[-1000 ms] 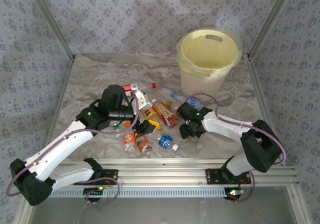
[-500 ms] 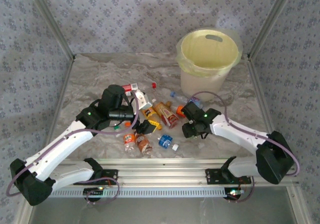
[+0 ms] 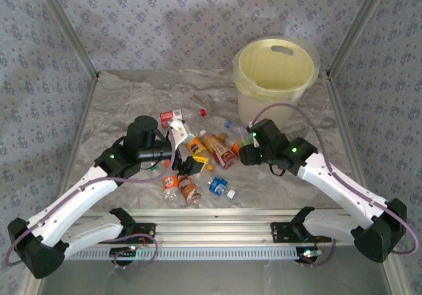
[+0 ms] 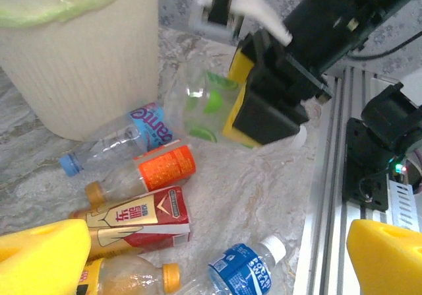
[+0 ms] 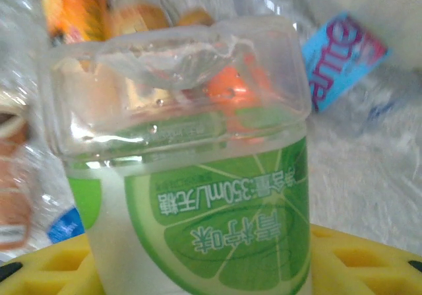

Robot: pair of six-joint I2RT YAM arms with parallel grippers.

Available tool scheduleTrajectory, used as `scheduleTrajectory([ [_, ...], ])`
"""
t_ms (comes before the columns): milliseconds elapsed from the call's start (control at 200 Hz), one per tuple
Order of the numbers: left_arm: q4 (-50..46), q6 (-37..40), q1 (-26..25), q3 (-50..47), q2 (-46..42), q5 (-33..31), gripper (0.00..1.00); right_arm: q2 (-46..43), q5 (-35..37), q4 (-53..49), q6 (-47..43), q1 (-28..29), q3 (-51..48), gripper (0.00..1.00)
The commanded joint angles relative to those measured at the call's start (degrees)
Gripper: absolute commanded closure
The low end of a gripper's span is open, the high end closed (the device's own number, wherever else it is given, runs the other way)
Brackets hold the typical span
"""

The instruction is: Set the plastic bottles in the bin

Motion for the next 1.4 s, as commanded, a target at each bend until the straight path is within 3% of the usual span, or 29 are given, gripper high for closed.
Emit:
scheduleTrajectory([
  [0,5.7,-3.3,-0.4,-1.5,-2.8,-3.0,0.01,-0.5,-1.2,-0.9,-2.6,-0.8,5.8,0.41],
  [385,8.3,-4.8,-0.4,-3.3,-5.5,-5.4,0.0,8.0,-1.0,-2.8,-12.5,-5.9,30.9,0.43],
  [770,7.5,-4.4,-0.3,-3.1,-4.7,-5.4,0.0,20.7,-4.3,-3.1,-17.7,-15.9,50.2,0.44],
  [1394,7.0,-2.6,-0.4,-3.6,-4.7,-6.2,0.0,36.0,-7.9,-2.6,-18.7,-27.5,62.0,0.45],
])
